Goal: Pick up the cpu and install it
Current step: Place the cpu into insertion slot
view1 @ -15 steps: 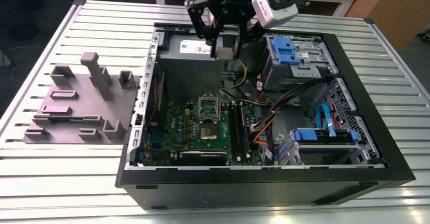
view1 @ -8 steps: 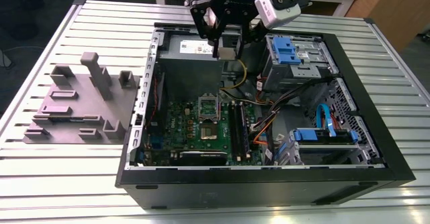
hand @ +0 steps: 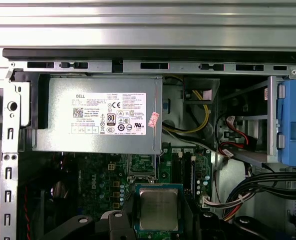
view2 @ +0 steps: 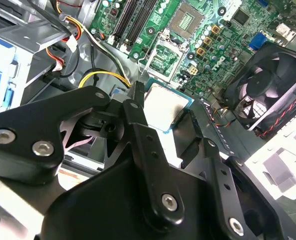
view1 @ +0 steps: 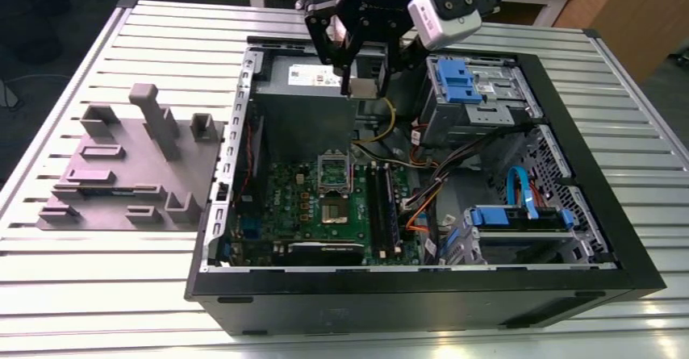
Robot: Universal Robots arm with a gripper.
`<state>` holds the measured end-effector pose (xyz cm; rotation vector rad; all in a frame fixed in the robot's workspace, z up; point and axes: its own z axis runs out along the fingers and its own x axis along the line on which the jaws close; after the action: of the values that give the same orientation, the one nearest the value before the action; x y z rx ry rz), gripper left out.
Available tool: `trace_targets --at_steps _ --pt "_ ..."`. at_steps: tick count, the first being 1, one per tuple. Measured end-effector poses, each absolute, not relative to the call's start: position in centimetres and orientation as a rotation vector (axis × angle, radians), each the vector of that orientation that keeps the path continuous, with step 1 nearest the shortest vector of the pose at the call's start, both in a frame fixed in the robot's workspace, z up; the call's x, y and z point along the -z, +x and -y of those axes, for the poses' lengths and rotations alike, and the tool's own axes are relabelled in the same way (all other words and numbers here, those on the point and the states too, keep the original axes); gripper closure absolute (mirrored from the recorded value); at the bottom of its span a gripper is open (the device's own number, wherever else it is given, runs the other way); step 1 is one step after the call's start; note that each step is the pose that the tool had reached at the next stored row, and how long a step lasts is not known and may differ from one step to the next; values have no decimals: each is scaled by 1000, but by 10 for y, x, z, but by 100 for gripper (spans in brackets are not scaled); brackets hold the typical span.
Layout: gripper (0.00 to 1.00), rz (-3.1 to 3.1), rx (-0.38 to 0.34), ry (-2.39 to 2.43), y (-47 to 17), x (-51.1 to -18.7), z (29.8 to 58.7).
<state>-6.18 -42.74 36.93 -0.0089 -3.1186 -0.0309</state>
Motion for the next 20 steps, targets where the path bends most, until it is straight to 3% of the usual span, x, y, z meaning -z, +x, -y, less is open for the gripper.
trace_targets --at_steps 20 --pt "53 3119 31 -9 -62 -362 428"
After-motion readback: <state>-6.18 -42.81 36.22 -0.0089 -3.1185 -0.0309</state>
